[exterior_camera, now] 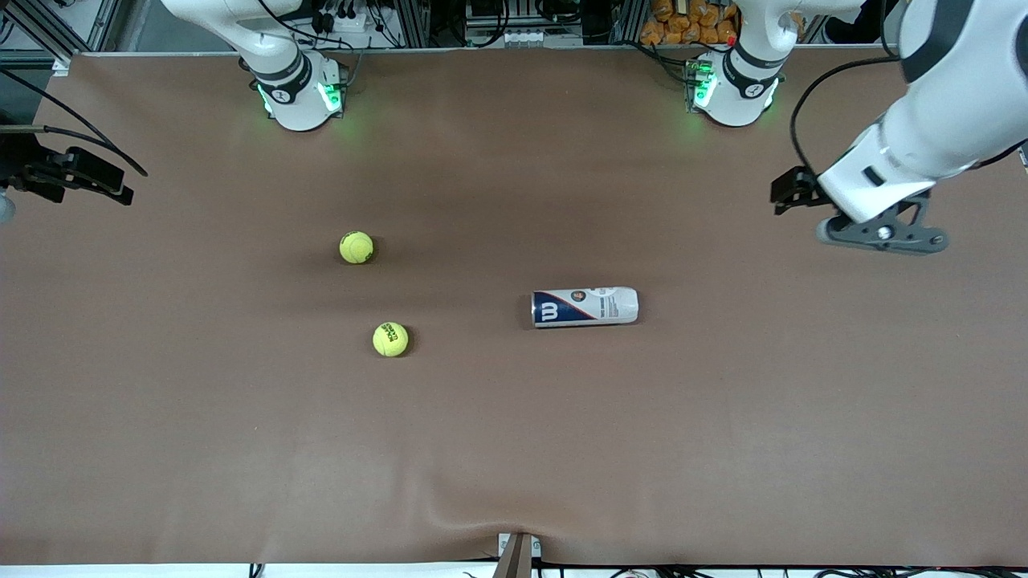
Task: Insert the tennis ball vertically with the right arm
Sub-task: 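Move the left gripper toward the lying white-and-blue ball can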
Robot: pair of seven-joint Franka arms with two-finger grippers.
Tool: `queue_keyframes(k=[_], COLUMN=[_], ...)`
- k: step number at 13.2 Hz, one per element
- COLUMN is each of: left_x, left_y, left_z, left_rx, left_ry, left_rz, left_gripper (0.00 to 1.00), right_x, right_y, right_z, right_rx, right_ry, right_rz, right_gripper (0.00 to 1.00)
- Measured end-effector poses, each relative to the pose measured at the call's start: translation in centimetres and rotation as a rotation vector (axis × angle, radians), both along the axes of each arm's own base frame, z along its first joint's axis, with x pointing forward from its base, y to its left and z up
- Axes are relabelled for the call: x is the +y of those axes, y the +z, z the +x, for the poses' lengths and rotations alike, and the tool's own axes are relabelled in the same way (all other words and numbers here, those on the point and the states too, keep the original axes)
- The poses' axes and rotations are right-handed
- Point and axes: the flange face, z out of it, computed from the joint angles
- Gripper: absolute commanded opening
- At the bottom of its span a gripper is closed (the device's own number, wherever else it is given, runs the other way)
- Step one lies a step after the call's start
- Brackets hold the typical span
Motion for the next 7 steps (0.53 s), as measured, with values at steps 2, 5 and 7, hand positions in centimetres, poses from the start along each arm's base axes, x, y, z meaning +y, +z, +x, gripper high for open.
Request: queue_keyframes(k=[2, 5, 7], left_x=[-2.9, -7.7, -10.6], left_y=[-2.0, -5.4, -7.8], left_z=[0.5, 1.2, 1.8], left_rx=[0.024, 0.064, 0.074], left_ry=[-0.047, -0.122, -0.163], left_rz=[0.001, 0.004, 0.0], left_gripper=[1.0, 1.0, 1.0], right_x=[0.1, 0.6, 1.3], right_y=[-0.2, -1.1, -1.9], right_z=[0.2, 0.6, 0.8], right_rx=[0.002, 0.019, 0.037], right_ry=[0.001, 0.01, 0.022], right_rz=[-0.001, -0.002, -0.003], right_gripper=[1.0, 1.0, 1.0])
